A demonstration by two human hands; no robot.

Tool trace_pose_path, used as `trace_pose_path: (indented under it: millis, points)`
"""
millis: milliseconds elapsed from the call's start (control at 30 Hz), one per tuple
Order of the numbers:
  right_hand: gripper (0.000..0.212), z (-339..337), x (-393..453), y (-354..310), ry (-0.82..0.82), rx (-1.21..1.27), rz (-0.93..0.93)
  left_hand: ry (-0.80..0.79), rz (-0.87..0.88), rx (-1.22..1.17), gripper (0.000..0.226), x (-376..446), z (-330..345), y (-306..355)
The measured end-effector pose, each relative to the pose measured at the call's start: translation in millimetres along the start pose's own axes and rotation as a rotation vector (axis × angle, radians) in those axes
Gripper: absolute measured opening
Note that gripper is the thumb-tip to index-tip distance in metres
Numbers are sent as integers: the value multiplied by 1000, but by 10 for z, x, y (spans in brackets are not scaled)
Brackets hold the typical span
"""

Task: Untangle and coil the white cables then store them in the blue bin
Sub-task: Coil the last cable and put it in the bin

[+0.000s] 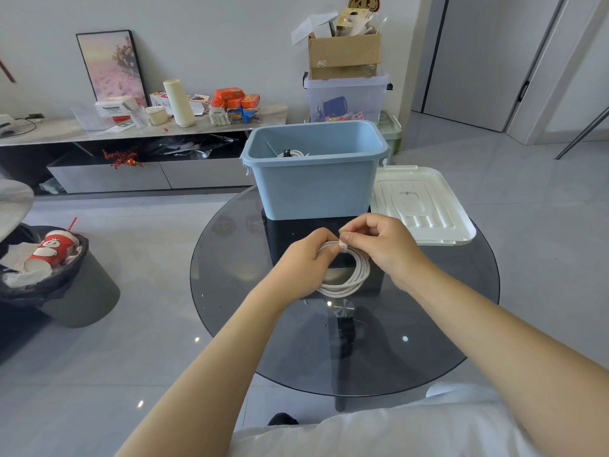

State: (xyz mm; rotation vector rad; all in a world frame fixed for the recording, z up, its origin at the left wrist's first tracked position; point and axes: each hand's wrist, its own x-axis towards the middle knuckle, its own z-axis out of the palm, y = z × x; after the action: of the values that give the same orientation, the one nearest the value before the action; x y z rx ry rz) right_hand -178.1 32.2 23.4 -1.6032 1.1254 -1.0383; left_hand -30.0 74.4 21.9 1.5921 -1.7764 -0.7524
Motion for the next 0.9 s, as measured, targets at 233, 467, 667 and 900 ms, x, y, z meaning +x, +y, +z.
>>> trace_pose_path:
  millis: [233, 467, 667, 900]
  points:
    - [5, -3, -16, -14, 11, -98, -77, 167, 68, -59, 13, -15, -5, 19]
    - [20, -61, 0, 5, -253, -47, 76, 162, 64, -66, 32, 15, -14, 9]
    - [29, -86, 73, -38, -190, -10, 62, 147, -97, -243, 48, 107, -92, 59]
    - [24, -84, 68, -412, 45, 33, 18, 164, -230, -349, 51, 226, -284, 371]
